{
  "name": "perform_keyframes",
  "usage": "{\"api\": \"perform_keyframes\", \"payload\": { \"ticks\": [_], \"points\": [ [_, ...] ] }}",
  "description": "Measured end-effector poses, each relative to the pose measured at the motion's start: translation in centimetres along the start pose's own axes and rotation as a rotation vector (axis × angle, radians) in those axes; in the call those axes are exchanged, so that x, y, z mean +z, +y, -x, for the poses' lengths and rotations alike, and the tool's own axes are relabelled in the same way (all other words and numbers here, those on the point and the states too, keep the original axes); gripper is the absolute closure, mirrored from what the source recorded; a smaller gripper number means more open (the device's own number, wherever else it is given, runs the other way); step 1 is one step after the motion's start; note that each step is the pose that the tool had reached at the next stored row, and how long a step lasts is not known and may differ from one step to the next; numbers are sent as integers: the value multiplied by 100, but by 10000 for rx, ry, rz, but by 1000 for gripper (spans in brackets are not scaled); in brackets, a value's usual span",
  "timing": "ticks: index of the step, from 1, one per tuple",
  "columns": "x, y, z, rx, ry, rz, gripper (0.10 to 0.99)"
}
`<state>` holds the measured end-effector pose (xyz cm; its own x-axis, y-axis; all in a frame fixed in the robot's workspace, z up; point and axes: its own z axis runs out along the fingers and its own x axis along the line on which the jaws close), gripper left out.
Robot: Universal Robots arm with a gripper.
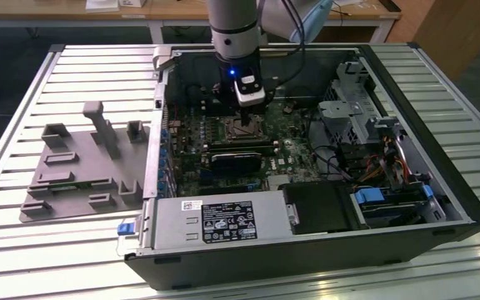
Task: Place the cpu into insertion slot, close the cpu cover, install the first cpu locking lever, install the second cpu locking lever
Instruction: 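Install the first cpu locking lever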
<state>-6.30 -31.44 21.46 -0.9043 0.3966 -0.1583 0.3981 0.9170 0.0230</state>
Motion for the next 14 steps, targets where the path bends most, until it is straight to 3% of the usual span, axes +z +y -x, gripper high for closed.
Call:
{"api": "perform_keyframes", "payload": {
  "ticks": [4, 14],
  "points": [
    [11, -4, 0, -350, -4, 25, 984],
    [22, -3, -2, -2113, 19, 269, 984]
  ]
}}
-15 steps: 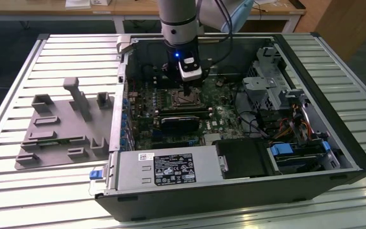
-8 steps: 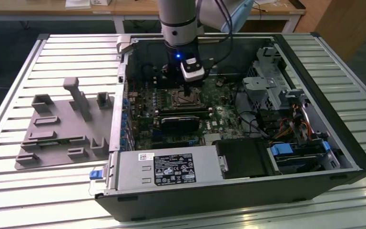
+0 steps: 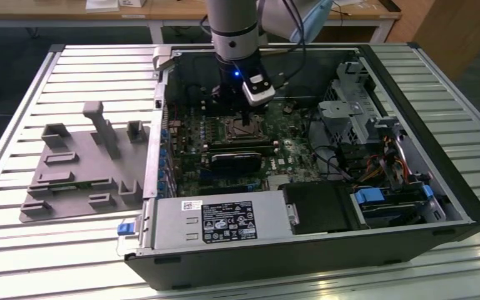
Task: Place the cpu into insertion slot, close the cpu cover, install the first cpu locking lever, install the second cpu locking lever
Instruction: 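Install the first cpu locking lever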
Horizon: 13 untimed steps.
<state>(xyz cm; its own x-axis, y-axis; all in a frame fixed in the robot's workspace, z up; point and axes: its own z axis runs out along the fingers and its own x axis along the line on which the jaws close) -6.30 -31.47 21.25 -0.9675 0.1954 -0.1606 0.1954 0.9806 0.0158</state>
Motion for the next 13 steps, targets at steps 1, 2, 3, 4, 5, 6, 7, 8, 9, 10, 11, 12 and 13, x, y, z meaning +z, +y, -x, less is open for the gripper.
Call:
{"api": "perform_keyframes", "payload": {
  "ticks": [1, 2, 3, 4, 5, 6, 7, 8, 9, 10, 11, 12, 13],
  "points": [
    [0, 0, 0, -158, -3, -3, 984],
    [0, 0, -1, -284, -3, 0, 984],
    [0, -1, -1, -322, -3, 4, 984],
    [0, 0, -1, -324, -3, 4, 984],
    [0, 0, -1, -324, -4, 5, 984],
    [0, 0, -1, -325, -3, 5, 984],
    [0, -1, -1, -325, -3, 5, 984],
    [0, -1, -1, -324, -3, 5, 984],
    [1, 0, -1, -326, 24, 2, 984],
    [1, 0, 0, -327, 101, -13, 984],
    [2, 0, 1, -327, 198, -30, 984],
    [3, 0, 2, -329, 316, -53, 984],
    [3, 0, 3, -331, 415, -71, 984]
  ]
}}
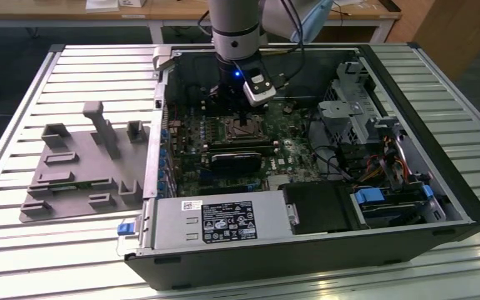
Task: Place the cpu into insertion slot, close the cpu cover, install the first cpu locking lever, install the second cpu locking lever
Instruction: 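Install the first cpu locking lever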
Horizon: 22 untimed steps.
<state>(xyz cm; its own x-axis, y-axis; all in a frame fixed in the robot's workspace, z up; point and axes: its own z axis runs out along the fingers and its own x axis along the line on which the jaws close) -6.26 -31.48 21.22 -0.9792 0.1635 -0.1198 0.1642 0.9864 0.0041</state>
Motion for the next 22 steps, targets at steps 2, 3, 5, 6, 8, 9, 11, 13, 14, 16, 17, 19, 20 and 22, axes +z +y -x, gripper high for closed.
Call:
{"api": "perform_keyframes", "payload": {
  "ticks": [2, 3, 5, 6, 8, 9, 11, 13, 14, 16, 17, 19, 20, 22],
  "points": [
    [-1, 0, 0, 0, 12, -3, 984],
    [-1, 0, 0, 0, 16, -5, 984],
    [0, 0, 0, -1, 21, -4, 984],
    [0, 0, 0, 0, 24, -5, 984],
    [-1, 0, 0, -1, 30, -5, 984],
    [-5, 0, 1, -1, 31, -7, 984],
    [-27, 0, 3, -1, 30, -5, 984],
    [-58, 0, 7, -1, 30, -4, 984],
    [-75, 0, 9, -1, 29, -4, 984],
    [-111, 0, 14, -1, 26, -4, 984],
    [-130, 1, 16, -1, 25, -5, 984],
    [-171, 1, 21, -1, 19, -2, 984],
    [-191, 1, 23, 0, 17, -3, 984],
    [-219, 1, 27, -1, 11, -3, 984]
  ]
}}
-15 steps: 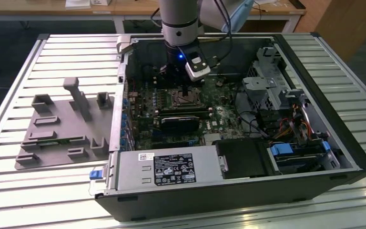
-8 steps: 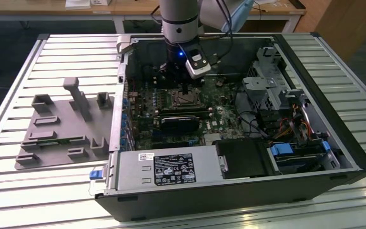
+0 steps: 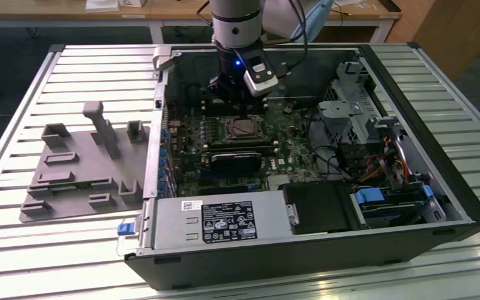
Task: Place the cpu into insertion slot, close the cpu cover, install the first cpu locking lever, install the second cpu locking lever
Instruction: 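Install the first cpu locking lever, then install the second cpu locking lever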
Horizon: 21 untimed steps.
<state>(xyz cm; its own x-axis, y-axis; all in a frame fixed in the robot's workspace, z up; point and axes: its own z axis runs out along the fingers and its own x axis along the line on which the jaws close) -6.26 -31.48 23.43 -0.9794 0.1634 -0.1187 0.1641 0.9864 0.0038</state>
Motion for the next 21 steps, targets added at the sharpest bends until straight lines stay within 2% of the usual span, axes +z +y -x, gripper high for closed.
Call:
{"api": "perform_keyframes", "payload": {
  "ticks": [14, 21],
  "points": [
    [-3, 0, 0, 1, -4, 2, 984],
    [-98, 0, 12, 1, -4, 1, 984]
  ]
}}
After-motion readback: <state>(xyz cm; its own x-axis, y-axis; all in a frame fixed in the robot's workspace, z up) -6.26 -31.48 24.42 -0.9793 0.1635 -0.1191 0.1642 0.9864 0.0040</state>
